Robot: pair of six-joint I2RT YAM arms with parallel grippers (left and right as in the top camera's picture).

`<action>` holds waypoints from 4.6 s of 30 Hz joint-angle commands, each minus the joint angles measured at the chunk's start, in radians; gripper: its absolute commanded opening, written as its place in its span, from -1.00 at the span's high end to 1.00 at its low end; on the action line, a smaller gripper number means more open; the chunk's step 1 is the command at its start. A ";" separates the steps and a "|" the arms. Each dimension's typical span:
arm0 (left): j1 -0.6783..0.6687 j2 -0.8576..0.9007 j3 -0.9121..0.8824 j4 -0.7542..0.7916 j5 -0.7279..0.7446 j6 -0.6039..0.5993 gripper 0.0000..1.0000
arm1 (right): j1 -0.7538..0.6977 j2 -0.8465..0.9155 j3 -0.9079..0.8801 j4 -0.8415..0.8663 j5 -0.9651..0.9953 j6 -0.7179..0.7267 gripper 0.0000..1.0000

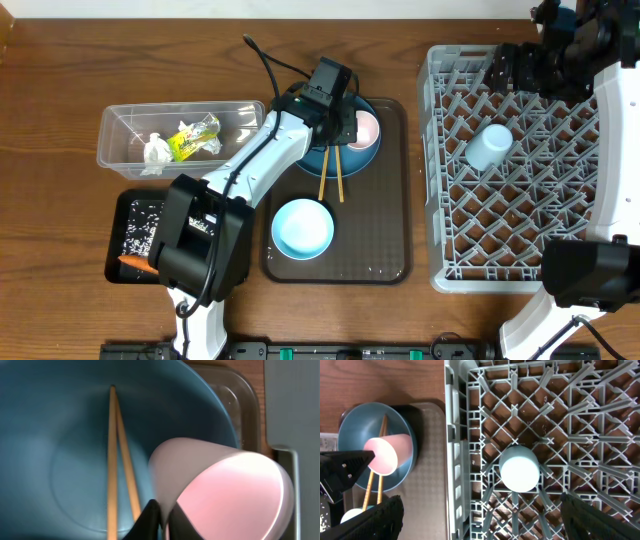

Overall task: Sort waste into correct bins and load items into the dishwasher rack
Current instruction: 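Reach the left gripper down to the pink paper cup on the plate, then grasp the pink cup with the left gripper and lift it, then raise the pink cup and bring the right gripper toward it, then close the right gripper around the pink cup held by the left, then open the left gripper and withdraw it from the pink cup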

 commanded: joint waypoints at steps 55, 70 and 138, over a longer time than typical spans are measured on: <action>0.413 -0.343 0.026 0.347 1.333 -0.480 0.88 | 0.182 -0.003 0.002 0.221 -1.195 -0.601 -0.99; 0.402 -0.343 0.026 0.347 1.366 -0.499 0.87 | 0.291 -0.003 0.002 0.289 -1.175 -0.601 -0.98; 0.442 -0.343 0.025 0.031 0.715 -0.149 0.47 | 0.221 -0.045 0.003 0.066 -0.329 -0.223 0.79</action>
